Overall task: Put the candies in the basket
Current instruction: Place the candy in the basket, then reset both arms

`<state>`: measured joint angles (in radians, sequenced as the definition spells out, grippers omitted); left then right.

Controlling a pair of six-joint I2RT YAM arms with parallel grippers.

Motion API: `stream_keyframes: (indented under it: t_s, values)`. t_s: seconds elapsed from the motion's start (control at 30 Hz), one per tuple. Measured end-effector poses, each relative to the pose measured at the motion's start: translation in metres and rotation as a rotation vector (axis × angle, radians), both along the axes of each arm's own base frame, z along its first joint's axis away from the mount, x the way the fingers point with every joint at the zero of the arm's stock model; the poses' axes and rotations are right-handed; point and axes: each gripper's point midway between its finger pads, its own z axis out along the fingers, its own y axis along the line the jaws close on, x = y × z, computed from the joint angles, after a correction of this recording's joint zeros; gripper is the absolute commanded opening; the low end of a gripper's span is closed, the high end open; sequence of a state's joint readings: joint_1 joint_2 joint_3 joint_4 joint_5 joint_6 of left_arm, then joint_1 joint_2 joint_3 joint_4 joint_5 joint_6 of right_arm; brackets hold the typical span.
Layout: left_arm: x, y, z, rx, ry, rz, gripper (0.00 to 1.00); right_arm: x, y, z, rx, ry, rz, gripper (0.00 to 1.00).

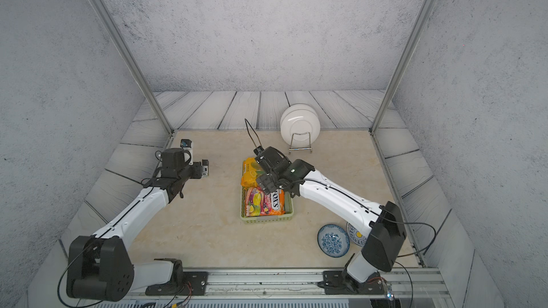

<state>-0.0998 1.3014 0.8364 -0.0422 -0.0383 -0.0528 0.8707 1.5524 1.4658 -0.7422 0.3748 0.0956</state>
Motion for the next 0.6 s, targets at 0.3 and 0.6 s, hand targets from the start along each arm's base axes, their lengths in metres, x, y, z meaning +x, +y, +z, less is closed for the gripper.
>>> stream_keyframes:
  t_s: [0.3,0.6]
  values:
    - [0.007,0.010,-0.035,-0.018,-0.059,0.015,0.98,0.030,-0.085,0.021,-0.023,-0.199,-0.213,1.00]
    - [0.016,0.006,-0.029,-0.031,-0.125,-0.008,0.98,0.041,-0.173,0.001,0.001,-0.357,-0.420,1.00]
